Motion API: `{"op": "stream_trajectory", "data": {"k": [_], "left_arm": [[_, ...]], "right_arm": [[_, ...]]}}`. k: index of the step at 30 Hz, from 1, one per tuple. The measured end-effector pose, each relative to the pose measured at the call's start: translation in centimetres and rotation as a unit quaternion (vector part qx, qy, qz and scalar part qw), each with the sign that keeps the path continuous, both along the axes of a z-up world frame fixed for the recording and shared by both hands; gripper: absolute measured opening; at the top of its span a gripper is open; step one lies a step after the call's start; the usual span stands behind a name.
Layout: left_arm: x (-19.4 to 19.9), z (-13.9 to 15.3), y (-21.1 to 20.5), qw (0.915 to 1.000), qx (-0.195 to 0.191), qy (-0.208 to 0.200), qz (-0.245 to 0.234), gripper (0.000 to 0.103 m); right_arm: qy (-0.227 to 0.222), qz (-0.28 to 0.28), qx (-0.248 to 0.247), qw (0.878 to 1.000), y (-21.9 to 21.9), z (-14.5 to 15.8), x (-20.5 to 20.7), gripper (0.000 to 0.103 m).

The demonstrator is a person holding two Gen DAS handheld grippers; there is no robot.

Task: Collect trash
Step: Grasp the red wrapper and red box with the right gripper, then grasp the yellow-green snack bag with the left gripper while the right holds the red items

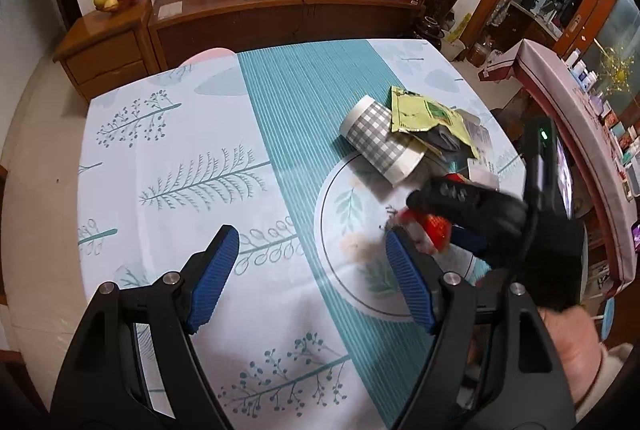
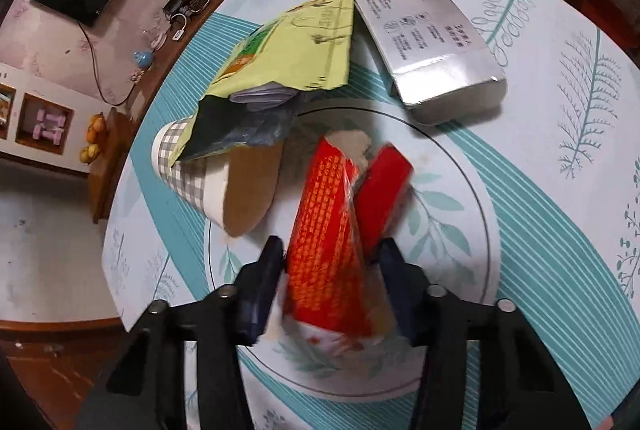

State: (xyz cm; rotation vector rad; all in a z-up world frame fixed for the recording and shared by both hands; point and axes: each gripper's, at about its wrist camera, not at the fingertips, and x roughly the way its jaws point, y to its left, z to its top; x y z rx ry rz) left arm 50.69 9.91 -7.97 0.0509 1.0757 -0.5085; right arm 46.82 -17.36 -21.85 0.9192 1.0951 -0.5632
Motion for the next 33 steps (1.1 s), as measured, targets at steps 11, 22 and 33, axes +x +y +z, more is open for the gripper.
{"op": "stream_trajectory", "data": {"k": [11,22,33], "left_arm": [[2.6,0.2,-5.2,0.9983,-0.028,0.030,-0.040,0.073],[3.0,-1.4,-13.4,0.9857,-0.105,0.125,-0.043,0.073],[4.2,-5.6,-16.0,0.9597,-0.165,0.205,0.098,0.073]], "right_arm": [[-0.047,0.021,-0.016,0.999,-1.3,2.0,-2.3,0.027],[-0.080,0.051,-0.097,0.991,-2.4,5.2,-3.4,0.025],[-0.102,0.085,-0.087,0.987,-9.9,6.1,-7.0,0.024]]}}
